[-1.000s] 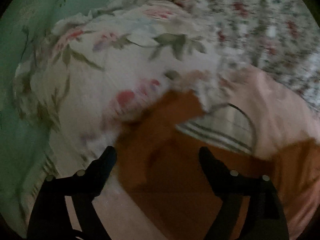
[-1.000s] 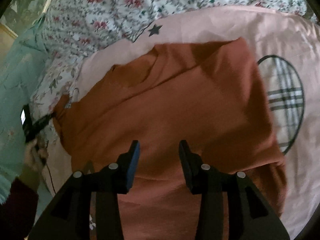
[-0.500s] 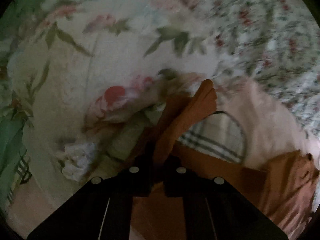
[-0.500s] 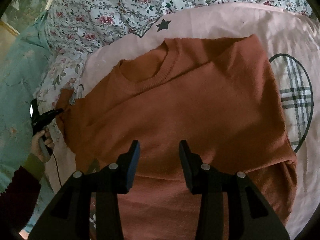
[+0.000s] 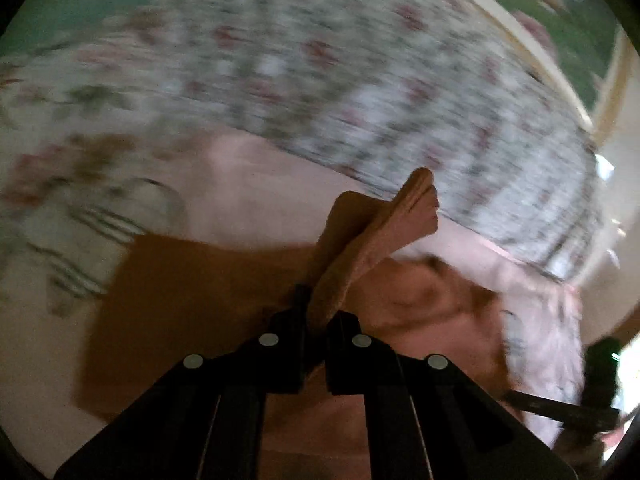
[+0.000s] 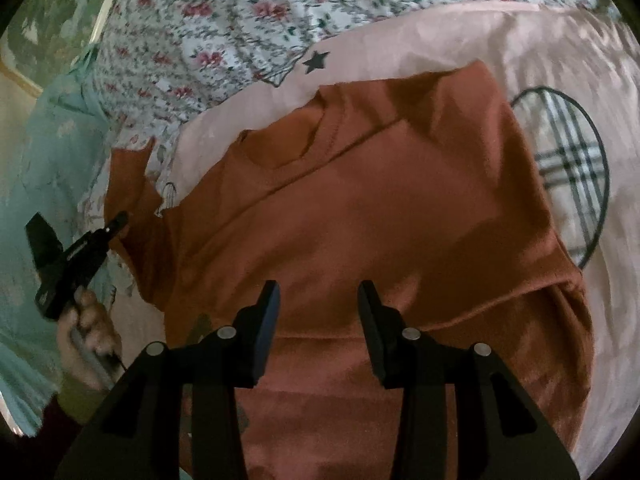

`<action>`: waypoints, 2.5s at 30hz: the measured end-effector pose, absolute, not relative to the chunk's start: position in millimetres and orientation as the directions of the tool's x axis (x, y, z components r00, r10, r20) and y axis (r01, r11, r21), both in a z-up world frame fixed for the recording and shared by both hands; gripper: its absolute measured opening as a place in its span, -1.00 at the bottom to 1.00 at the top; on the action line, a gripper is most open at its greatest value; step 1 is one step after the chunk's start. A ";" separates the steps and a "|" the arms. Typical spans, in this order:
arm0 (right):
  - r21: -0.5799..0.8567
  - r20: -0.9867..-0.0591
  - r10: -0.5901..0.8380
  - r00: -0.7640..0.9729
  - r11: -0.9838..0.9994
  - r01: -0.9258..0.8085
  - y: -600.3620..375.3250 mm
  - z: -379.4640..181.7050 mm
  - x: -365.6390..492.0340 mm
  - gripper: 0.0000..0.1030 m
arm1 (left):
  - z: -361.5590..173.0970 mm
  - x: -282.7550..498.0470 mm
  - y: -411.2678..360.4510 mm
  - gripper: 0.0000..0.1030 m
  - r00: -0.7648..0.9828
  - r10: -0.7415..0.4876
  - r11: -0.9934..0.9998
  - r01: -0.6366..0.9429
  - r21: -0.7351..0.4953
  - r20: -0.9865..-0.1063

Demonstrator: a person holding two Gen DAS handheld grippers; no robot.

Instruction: Fold small clothes

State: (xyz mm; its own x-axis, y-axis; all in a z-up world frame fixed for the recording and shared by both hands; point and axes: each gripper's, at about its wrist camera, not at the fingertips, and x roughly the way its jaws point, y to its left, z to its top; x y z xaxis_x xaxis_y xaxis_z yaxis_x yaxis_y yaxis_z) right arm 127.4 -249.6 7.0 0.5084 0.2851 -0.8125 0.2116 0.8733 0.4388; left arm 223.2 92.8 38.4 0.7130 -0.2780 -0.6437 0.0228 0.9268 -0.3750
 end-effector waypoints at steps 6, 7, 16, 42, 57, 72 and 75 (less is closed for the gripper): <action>0.424 -0.819 0.238 0.522 0.864 0.272 -272.3 4.0 116.6 -0.19 | 6.8 230.5 -17.9 -0.92 0.611 -0.424 0.896 0.176 -0.407 -0.668; 0.415 -0.822 0.225 0.524 0.865 0.281 -276.9 4.3 115.0 -0.19 | -2.2 233.6 -30.6 -0.92 0.592 -0.434 0.894 0.192 -0.405 -0.679; 0.414 -0.829 0.202 0.521 0.848 0.331 -297.9 -6.1 118.2 -0.19 | -66.8 242.0 -81.0 -0.76 0.459 -0.430 0.903 0.235 -0.361 -0.777; 0.541 -0.819 0.295 0.493 0.683 0.490 -261.2 -53.8 192.4 -0.85 | -71.2 165.9 132.0 0.18 0.480 0.014 0.959 -0.255 -0.124 -0.877; 0.515 -0.744 0.194 0.640 0.776 0.363 -301.1 -28.6 140.2 -0.85 | -69.9 173.6 149.4 -0.26 0.513 -0.030 0.891 -0.374 -0.255 -0.858; 0.336 -0.850 0.087 0.520 0.849 0.407 -314.9 -48.1 136.4 -0.83 | -78.8 163.2 172.2 -0.26 0.533 -0.135 0.842 -0.383 -0.380 -0.836; 0.319 -0.852 0.060 0.520 0.847 0.424 -318.0 -40.0 128.2 -0.76 | -77.7 162.1 173.3 -0.26 0.525 -0.148 0.841 -0.379 -0.386 -0.838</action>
State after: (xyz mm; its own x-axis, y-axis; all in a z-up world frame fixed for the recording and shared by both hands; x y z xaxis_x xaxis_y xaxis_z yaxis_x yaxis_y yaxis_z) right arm 128.2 -318.0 -40.0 0.5201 0.0605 -0.8519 0.4244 0.8473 0.3193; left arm 162.1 173.3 -77.7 0.5249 -0.1478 -0.8383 -0.3793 0.8410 -0.3858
